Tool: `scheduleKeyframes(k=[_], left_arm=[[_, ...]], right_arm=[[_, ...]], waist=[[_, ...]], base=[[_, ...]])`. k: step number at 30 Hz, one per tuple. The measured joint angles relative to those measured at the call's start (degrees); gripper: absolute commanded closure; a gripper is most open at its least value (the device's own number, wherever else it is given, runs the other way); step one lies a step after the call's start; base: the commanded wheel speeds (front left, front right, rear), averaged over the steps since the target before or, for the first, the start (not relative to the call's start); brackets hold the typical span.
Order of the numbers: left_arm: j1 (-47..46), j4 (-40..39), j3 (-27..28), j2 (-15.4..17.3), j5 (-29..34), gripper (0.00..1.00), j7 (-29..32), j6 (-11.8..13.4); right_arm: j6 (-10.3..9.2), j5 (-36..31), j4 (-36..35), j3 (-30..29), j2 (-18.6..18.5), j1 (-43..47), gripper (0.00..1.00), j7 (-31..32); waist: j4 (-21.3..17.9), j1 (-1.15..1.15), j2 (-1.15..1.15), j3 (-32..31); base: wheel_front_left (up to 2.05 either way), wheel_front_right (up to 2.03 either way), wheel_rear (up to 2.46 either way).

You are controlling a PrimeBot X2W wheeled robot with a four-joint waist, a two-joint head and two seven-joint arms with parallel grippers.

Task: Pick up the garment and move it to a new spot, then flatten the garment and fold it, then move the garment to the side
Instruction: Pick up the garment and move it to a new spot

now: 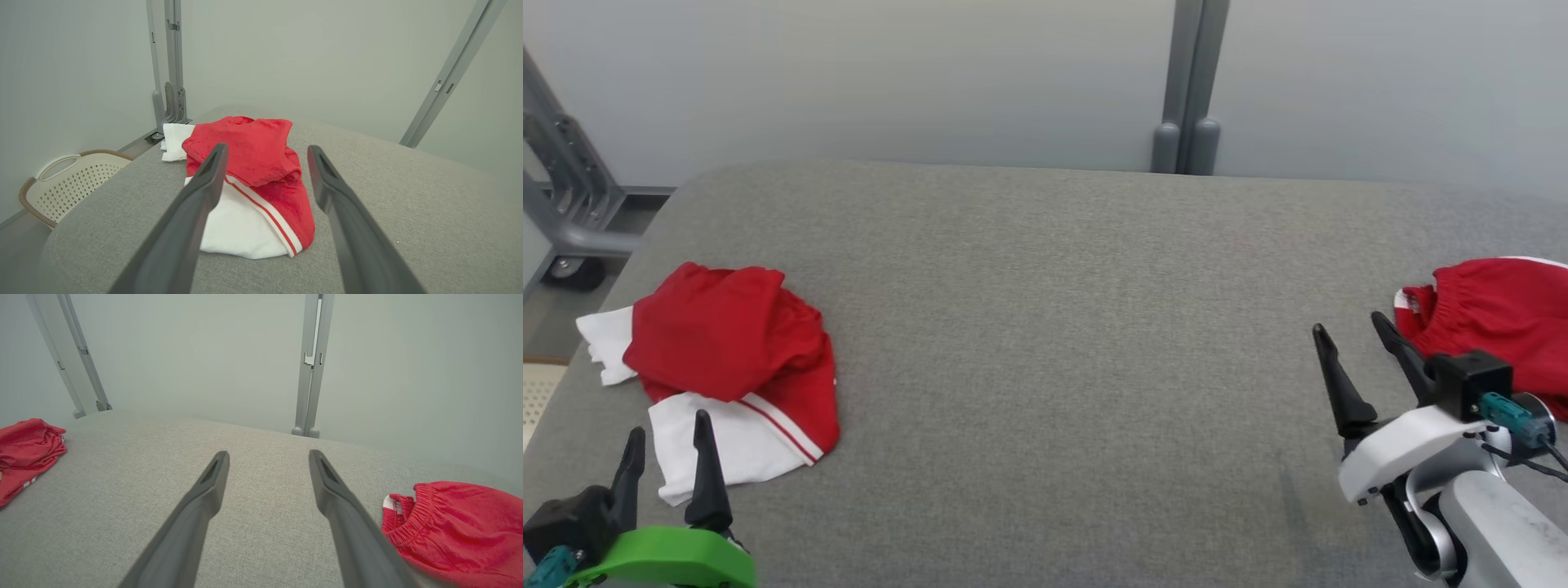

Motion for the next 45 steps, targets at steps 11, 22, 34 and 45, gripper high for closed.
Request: scheduleKeyframes(k=[11, 22, 34, 45], left_arm=[[2.14, -1.63, 3.04, -0.53, -1.30, 0.00, -0.48, 0.47], [0.72, -1.78, -0.59, -0.79, -1.56, 0.00, -0.29, -0.22], [-13.00, 5.50, -1.51, -3.23, -8.13, 0.00, 12.60, -0.67], [-26.47, 14.73, 4.93, -6.03, -16.92, 0.00, 21.92, 0.49]], right_arm=[[0.96, -1.35, 0.04, 2.63, 2.21, -2.12, 0.00, 0.00], [0.10, -1.49, -0.19, 0.10, 1.31, -0.91, 0.00, -0.01], [-0.14, -3.27, -3.76, 1.72, 1.16, -1.08, 0.00, 2.53], [-0.58, -4.42, -6.55, 0.13, -1.74, -1.20, 0.00, 3.90]], waist=[[7.51, 0.00, 0.00, -0.03], [15.63, 0.00, 0.00, 0.32], [15.78, 0.00, 0.00, 5.44], [8.84, 0.00, 0.00, 12.09]], base=[[0.00, 0.00, 0.00], [0.00, 0.00, 0.00], [0.00, 0.00, 0.00], [0.00, 0.00, 0.00]])
